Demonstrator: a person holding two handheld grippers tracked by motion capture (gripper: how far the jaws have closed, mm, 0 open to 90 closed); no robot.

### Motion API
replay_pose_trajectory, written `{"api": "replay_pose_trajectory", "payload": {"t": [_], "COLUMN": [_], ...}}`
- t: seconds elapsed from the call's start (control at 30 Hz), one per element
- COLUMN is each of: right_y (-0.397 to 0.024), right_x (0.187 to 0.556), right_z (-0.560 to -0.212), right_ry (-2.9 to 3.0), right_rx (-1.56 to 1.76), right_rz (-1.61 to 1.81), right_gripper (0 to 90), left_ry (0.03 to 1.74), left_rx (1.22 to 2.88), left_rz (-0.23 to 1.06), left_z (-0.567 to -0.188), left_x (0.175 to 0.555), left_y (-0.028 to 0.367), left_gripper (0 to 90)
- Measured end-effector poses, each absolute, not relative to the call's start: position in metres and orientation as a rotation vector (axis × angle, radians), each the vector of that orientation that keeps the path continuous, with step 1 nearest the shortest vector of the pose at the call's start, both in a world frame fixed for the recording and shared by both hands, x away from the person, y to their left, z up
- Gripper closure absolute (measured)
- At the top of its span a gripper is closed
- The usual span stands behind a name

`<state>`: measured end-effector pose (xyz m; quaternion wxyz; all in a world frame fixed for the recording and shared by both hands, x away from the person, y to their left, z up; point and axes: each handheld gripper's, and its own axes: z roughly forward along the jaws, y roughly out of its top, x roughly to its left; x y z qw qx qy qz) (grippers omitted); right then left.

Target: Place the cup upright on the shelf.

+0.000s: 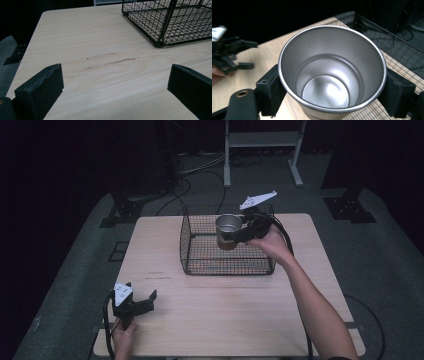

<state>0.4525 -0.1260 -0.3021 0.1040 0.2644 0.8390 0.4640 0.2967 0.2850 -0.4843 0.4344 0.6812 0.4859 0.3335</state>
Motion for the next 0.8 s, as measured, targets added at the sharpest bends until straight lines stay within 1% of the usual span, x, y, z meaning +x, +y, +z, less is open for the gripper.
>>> {"api": "replay_pose_trajectory", "payload": {"t": [0.33, 0.67, 0.8], "right_y": [-0.122, -0.107, -0.100], "right_x": [0.483, 0.500, 0.507], "right_z": [-0.310, -0.316, -0.324], "right_ry": [2.460, 2.471, 2.487], "right_rx": [0.879, 0.921, 0.938], "right_rz": [1.307, 1.282, 1.271], "right_gripper": [18.0, 18.0, 18.0], "left_ry": [1.207, 1.206, 1.208], "left_rx": [1.695, 1.700, 1.701], "left_rz": [0.835, 0.836, 0.833], "left_z": [-0.485, -0.485, -0.484], "left_x": [0.297, 0.297, 0.297], "left_y": [0.285, 0.284, 0.285], "left_gripper": [0.0, 0.0, 0.0]}}
